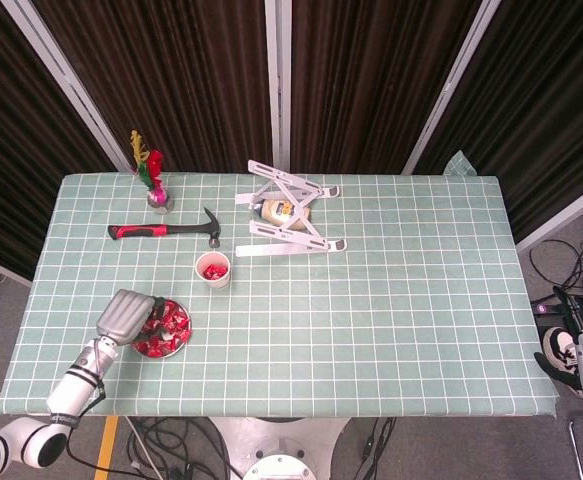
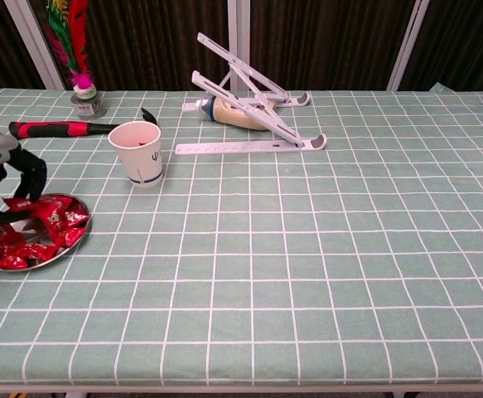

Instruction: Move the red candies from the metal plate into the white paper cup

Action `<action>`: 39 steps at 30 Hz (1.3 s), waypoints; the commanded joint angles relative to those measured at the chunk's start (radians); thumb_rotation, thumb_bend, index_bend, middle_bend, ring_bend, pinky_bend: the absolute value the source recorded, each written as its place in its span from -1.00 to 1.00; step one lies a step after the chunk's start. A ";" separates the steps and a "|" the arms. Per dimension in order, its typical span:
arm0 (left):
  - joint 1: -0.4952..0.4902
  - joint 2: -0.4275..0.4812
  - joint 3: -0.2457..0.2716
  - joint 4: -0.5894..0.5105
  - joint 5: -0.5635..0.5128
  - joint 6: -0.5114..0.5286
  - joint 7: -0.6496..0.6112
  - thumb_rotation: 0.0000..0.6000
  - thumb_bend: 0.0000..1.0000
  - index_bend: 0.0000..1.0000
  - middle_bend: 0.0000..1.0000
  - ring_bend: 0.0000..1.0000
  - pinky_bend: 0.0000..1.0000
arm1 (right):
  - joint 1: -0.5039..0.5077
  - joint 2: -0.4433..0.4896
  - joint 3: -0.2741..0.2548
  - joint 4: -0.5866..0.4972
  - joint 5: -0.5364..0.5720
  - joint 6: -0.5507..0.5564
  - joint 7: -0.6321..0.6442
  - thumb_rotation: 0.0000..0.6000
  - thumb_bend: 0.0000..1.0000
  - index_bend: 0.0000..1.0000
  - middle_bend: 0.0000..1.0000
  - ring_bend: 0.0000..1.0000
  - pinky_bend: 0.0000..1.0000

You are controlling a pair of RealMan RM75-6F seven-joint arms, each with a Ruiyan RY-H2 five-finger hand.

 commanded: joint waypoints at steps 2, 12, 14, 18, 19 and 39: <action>-0.039 0.047 -0.048 -0.059 0.011 0.001 0.009 1.00 -0.15 0.33 0.48 0.94 1.00 | 0.001 0.000 0.002 0.001 0.000 -0.001 0.003 1.00 -0.80 -0.83 -0.39 -0.67 -0.11; -0.168 0.055 -0.159 -0.094 -0.017 -0.084 0.002 1.00 -0.15 0.33 0.48 0.94 1.00 | -0.001 -0.001 0.002 0.007 0.005 0.000 0.007 1.00 -0.80 -0.83 -0.39 -0.66 -0.10; -0.198 0.035 -0.178 -0.076 -0.032 -0.113 -0.013 1.00 -0.16 0.32 0.47 0.94 1.00 | 0.002 0.000 0.004 0.006 0.009 -0.004 0.006 1.00 -0.80 -0.83 -0.39 -0.66 -0.10; -0.252 -0.016 -0.199 -0.023 -0.062 -0.156 0.007 1.00 -0.16 0.30 0.43 0.94 1.00 | 0.003 0.001 0.006 0.004 0.014 -0.008 0.004 1.00 -0.80 -0.83 -0.39 -0.66 -0.10; -0.263 -0.029 -0.204 -0.012 -0.070 -0.165 0.007 1.00 -0.16 0.30 0.41 0.94 1.00 | 0.002 0.001 0.006 0.004 0.014 -0.008 0.004 1.00 -0.80 -0.83 -0.39 -0.66 -0.10; -0.324 -0.073 -0.179 0.054 -0.213 -0.207 0.154 1.00 -0.20 -0.24 -0.05 0.89 1.00 | 0.003 -0.002 0.010 0.014 0.028 -0.015 0.014 1.00 -0.80 -0.83 -0.39 -0.66 -0.10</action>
